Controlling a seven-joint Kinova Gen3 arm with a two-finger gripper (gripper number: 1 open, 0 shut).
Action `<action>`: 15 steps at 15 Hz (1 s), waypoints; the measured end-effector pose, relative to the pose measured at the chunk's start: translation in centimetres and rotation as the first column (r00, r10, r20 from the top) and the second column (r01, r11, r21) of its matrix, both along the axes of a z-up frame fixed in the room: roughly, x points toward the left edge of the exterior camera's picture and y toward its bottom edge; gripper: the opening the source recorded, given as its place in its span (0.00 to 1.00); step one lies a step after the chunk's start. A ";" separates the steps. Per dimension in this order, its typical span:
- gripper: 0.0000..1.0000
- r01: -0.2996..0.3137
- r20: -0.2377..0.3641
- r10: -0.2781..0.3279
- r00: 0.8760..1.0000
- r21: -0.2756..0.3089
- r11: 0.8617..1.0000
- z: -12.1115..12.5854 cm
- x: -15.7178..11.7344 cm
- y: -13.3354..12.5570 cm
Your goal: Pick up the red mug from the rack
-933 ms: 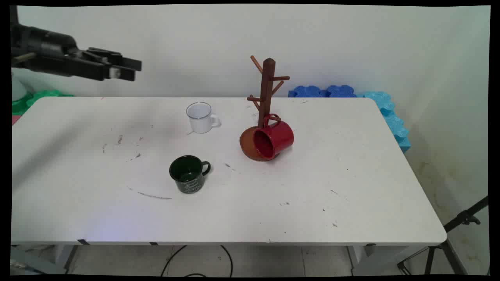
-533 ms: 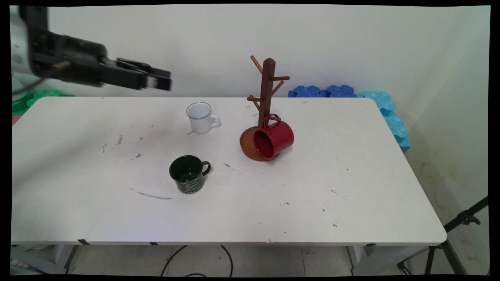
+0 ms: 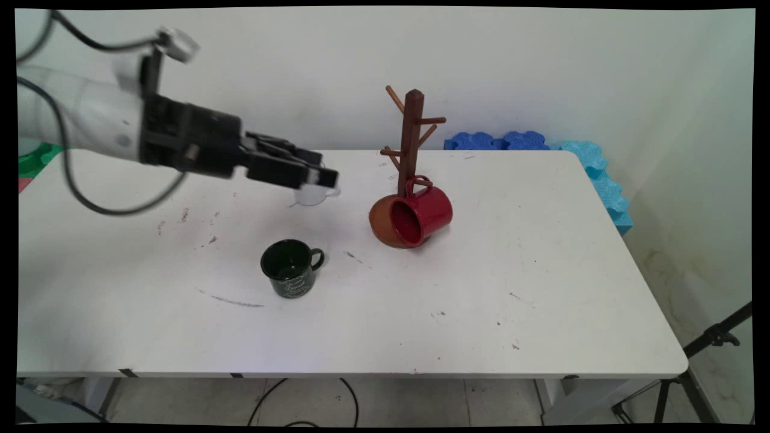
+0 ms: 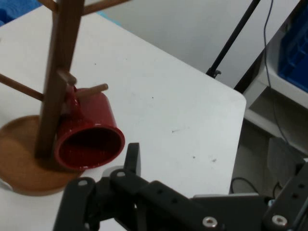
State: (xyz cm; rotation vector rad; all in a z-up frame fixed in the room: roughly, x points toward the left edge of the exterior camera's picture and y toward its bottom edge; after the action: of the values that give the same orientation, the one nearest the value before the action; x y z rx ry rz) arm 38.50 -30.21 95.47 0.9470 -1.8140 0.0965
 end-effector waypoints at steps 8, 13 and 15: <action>1.00 -0.032 0.079 0.031 0.996 0.005 0.999 -4.4 -5.1 -1.9; 1.00 -0.017 0.134 0.023 0.991 -0.045 0.999 -6.6 -7.3 -3.5; 1.00 -0.016 0.159 0.025 0.987 -0.058 0.998 -7.5 -8.2 -4.0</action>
State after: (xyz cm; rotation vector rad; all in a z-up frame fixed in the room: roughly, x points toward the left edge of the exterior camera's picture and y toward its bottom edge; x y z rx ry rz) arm 30.33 -34.24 87.94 0.9405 -1.9381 0.2419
